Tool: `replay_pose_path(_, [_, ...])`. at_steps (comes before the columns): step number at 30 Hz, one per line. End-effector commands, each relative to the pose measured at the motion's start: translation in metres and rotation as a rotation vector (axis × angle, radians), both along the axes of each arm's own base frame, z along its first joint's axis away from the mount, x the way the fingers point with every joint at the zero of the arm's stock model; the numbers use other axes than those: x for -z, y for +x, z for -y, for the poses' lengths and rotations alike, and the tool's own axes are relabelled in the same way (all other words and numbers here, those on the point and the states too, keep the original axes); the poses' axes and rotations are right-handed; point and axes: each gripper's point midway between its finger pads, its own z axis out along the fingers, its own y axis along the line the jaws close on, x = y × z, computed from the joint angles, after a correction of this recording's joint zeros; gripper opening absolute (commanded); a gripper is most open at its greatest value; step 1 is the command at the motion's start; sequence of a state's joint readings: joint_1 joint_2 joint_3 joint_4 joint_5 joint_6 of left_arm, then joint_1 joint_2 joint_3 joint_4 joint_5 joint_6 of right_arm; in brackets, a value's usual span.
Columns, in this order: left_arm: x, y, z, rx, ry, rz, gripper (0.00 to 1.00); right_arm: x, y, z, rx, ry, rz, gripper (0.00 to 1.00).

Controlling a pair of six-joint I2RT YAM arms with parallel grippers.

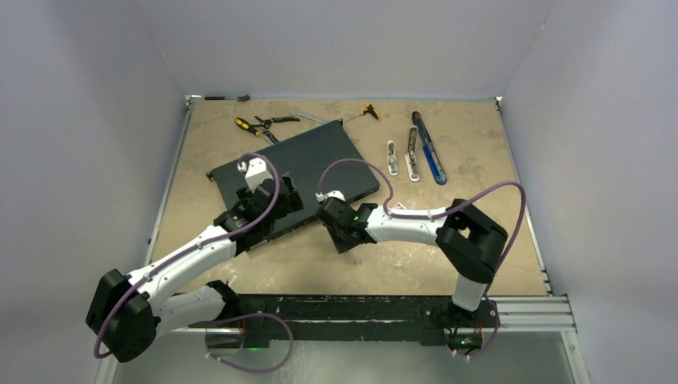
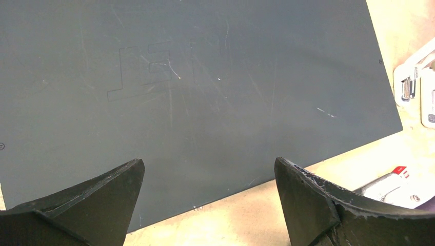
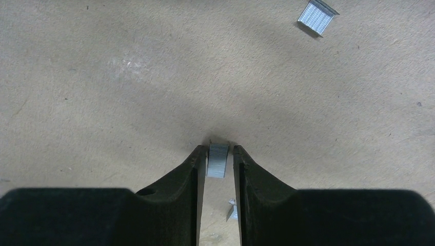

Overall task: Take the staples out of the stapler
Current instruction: Pick up the staple from the center of the board.

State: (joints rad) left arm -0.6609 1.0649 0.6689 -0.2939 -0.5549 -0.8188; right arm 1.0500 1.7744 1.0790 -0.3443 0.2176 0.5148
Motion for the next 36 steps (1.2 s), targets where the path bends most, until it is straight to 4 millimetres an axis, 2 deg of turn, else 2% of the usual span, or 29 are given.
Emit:
replay_pose_path(1, [-0.009, 0.004, 0.000, -0.002, -0.014, 0.035, 0.96, 0.004, -0.012, 0.006, -0.018, -0.050, -0.038, 0.30])
replay_pose_path(9, [-0.010, 0.004, -0.002, -0.003, -0.014, 0.039, 0.96, 0.004, -0.018, 0.001, -0.032, -0.052, -0.046, 0.31])
replay_pose_path(15, [-0.010, 0.004, -0.002, -0.003, -0.016, 0.038, 0.96, 0.006, -0.016, 0.003, -0.018, -0.066, -0.035, 0.26])
replay_pose_path(26, [-0.011, 0.004, -0.003, 0.001, -0.015, 0.037, 0.96, -0.009, -0.013, 0.008, 0.041, -0.031, 0.000, 0.18])
replay_pose_path(31, [-0.017, 0.010, 0.006, 0.037, -0.021, 0.036, 0.96, -0.022, 0.003, 0.028, 0.134, -0.033, 0.041, 0.18])
replay_pose_path(36, [-0.026, 0.022, 0.022, 0.098, -0.011, 0.028, 0.96, -0.032, 0.028, 0.073, 0.285, -0.021, 0.072, 0.17])
